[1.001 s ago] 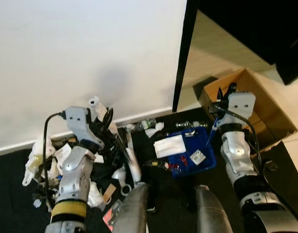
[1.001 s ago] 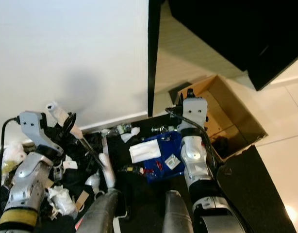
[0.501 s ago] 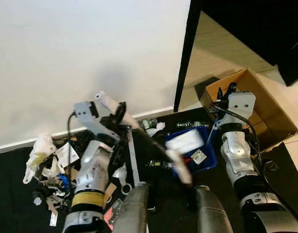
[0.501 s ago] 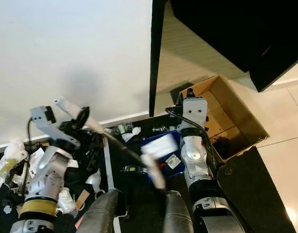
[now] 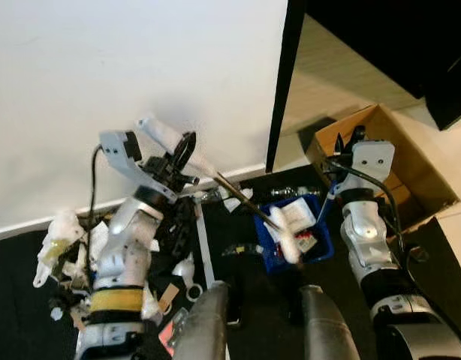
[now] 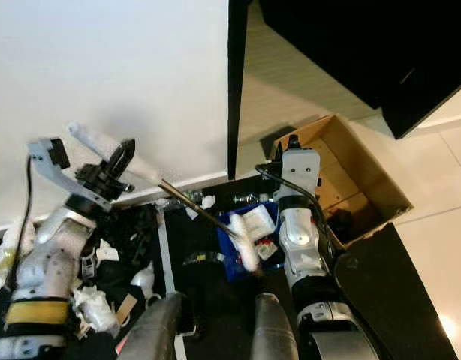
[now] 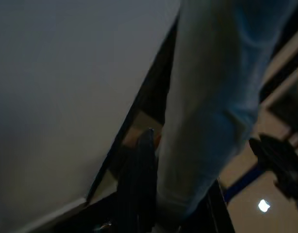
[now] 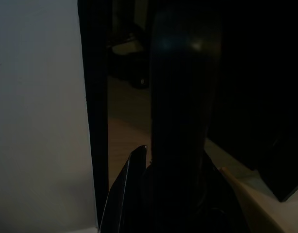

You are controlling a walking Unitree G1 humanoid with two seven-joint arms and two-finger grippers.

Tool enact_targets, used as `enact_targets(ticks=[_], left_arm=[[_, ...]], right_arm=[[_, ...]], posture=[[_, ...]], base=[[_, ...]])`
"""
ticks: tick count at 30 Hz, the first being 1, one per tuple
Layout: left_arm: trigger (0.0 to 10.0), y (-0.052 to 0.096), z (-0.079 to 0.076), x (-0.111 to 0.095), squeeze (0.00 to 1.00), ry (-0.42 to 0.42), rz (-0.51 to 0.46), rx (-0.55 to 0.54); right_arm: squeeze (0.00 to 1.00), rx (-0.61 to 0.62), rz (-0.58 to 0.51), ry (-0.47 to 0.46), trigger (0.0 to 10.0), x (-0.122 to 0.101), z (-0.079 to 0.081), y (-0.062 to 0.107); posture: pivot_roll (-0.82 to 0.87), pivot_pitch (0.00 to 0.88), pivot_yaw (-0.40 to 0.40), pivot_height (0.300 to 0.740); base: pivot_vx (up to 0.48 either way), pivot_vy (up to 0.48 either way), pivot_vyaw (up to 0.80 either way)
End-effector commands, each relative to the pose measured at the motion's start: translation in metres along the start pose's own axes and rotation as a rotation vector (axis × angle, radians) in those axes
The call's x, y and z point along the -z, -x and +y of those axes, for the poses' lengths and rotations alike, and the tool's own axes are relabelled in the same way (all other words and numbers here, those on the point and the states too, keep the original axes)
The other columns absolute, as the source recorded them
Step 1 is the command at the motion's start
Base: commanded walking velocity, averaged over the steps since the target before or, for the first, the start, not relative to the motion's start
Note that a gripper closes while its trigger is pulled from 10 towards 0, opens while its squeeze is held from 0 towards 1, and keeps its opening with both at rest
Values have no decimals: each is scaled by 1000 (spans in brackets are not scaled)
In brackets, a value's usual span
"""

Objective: Sweep floor

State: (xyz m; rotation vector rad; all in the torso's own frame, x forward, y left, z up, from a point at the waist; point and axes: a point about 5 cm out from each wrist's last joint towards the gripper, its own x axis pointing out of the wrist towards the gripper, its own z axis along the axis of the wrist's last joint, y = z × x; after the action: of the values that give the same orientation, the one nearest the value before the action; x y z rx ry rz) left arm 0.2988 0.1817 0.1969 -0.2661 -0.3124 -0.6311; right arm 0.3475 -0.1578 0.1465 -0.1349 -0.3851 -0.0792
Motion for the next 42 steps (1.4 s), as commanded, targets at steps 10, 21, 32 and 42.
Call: enact_targets(ticks=[10,21,32,42], left_arm=[[10000,58,48,-5,0,-253,260,-435],[10000,67,43,41,0,-228,517,-501],[10000,33,44,49,0,-171,505,-468],[10000,8,36,44,0,-281,429,-405]], right_arm=[[0,94,45,-60,10000,11,-20,16],[0,201,-65,-130,10000,-17,-53,7],[0,252,-185,-122,10000,-58,-82,1],[0,193,-176,-208,10000,-73,-76,-6]], posture=[[228,284,103,740],[200,224,126,740],[130,150,142,740],[88,88,102,740]], base=[[0,0,0],[0,0,0],[0,0,0],[0,0,0]])
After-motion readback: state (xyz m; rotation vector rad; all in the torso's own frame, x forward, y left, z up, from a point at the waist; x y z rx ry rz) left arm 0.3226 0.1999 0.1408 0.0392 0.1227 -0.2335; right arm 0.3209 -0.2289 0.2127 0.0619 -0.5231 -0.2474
